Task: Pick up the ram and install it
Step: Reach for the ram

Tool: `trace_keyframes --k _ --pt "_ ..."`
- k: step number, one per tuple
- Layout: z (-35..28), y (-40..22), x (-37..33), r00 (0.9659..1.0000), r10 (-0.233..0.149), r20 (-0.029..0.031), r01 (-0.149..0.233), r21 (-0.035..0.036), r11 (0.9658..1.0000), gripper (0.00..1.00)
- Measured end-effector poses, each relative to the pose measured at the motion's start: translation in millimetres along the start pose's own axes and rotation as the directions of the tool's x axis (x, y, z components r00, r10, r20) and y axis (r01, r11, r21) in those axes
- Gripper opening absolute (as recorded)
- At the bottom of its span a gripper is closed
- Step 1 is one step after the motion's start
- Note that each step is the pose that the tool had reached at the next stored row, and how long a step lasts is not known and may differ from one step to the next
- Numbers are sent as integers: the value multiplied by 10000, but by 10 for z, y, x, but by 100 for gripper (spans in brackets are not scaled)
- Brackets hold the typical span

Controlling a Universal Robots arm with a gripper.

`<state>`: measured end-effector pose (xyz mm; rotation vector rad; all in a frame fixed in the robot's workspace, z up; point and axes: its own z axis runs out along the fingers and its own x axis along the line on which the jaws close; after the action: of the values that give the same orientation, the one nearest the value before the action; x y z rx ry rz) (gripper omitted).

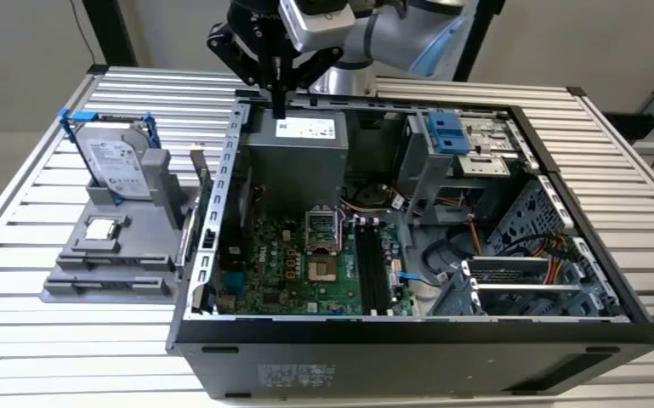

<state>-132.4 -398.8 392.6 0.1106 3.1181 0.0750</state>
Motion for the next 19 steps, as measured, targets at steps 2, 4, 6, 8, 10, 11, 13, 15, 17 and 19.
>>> trace_keyframes --k 2,4,6,8,10,11,13,15,17,19 --pt "-1 -2 20 10000 -1 -2 1 0 10000 0" --pt "-1 -3 44 10000 0 -3 0 0 10000 0" --pt "-1 -5 72 10000 -1 -4 1 0 10000 0" --pt "-2 -8 105 10000 -1 -4 1 0 10000 0" --pt "-3 -9 132 10000 0 -5 0 0 10000 0" --pt "-3 -10 144 10000 0 -5 0 0 10000 0" --pt "-4 -12 168 10000 0 -6 0 0 10000 0" --pt "-4 -14 193 10000 0 -7 0 0 10000 0" --pt "-5 -15 219 10000 0 -8 0 0 10000 0" --pt "-6 -18 248 10000 -1 -10 1 1 10000 0"
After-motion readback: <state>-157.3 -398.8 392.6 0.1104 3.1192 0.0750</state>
